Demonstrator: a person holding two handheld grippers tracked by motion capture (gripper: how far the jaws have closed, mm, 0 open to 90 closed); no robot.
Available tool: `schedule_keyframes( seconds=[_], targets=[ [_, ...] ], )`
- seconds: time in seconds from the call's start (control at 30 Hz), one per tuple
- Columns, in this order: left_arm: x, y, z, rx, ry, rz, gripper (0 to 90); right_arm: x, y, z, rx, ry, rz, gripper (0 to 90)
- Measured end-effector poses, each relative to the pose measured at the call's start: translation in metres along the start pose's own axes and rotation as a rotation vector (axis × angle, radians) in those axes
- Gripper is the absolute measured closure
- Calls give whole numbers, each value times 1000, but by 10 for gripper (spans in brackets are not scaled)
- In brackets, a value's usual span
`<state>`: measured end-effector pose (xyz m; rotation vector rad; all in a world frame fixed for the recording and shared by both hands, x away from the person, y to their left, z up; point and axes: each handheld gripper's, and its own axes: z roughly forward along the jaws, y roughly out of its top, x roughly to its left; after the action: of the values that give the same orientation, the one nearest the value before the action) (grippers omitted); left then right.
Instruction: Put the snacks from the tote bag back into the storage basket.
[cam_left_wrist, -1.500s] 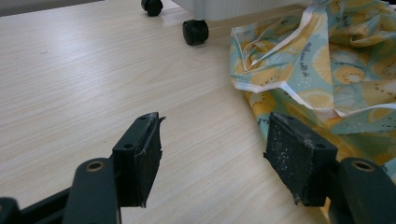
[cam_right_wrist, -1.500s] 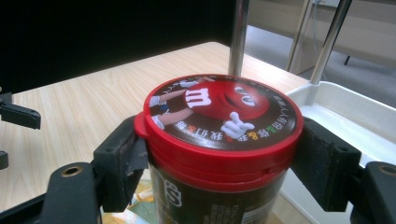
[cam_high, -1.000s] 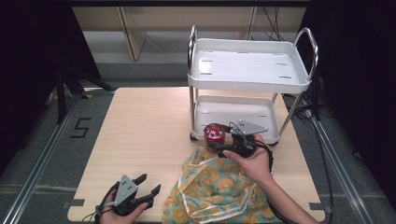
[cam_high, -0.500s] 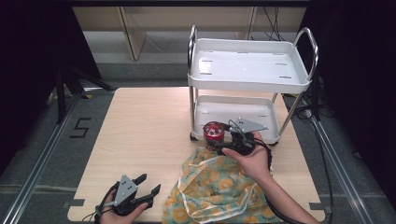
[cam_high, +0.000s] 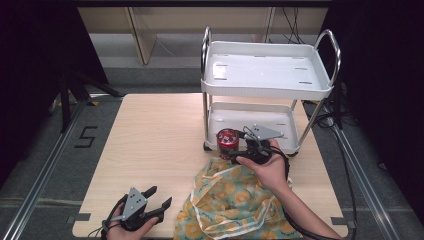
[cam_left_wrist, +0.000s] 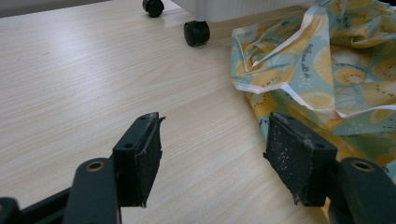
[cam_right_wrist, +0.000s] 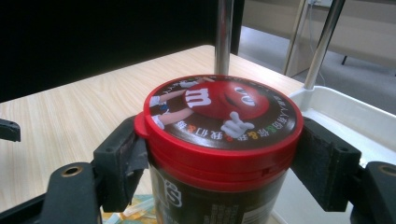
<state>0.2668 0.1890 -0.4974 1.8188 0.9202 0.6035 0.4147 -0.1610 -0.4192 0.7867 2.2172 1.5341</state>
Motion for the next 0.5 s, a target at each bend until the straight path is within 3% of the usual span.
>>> schedule_keyframes(
  seconds=[0.3, 0.33, 0.47, 0.5],
  targets=[
    [0, 0, 0, -4, 0, 1, 352, -4, 2, 0, 0, -15, -24, 260],
    [0, 0, 0, -4, -1, 2, 353, -3, 2, 1, -6, -2, 1, 260],
    [0, 0, 0, -2, -1, 2, 352, -6, 3, 2, -18, -17, -18, 260],
    [0, 0, 0, -3, -1, 3, 353, -5, 3, 2, -12, -12, 2, 260]
  ],
)
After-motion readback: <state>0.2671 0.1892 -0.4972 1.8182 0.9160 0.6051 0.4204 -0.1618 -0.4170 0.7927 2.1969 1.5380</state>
